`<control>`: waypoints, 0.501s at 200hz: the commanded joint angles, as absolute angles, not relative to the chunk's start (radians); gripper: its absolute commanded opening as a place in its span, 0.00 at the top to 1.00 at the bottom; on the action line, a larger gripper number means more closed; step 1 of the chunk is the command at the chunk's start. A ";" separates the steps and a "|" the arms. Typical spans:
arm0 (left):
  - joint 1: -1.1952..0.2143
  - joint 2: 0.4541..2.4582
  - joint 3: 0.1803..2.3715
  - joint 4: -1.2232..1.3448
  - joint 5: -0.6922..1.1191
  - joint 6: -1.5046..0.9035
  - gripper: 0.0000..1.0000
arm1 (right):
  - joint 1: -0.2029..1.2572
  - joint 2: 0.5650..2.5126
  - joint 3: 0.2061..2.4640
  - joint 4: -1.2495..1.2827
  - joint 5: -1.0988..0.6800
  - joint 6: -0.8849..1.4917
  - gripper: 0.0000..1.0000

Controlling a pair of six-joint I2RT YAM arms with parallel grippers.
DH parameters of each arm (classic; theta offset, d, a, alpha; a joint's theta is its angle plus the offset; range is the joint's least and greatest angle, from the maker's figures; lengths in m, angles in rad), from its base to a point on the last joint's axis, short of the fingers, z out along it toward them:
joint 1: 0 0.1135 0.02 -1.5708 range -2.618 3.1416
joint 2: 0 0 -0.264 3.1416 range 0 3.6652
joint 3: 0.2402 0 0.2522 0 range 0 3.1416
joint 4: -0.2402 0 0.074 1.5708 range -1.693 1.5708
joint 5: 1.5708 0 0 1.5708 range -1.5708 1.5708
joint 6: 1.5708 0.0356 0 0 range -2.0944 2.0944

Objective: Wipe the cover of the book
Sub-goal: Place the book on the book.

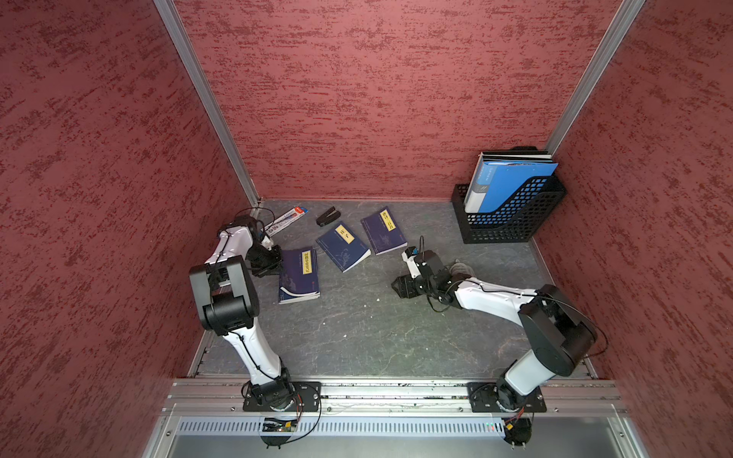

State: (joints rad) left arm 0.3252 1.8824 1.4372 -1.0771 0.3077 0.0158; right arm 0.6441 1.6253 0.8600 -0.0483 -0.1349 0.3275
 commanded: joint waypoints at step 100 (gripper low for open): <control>0.294 1.920 1.479 -1.098 0.179 0.023 0.64 | 0.640 1.608 0.842 -0.031 -0.138 0.321 0.26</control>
State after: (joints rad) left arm 0.3058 1.9022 1.4509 -1.0855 0.2222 0.0158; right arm 0.6441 1.6253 0.8597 -0.0483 -0.1352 0.3275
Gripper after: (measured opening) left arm 0.337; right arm 0.737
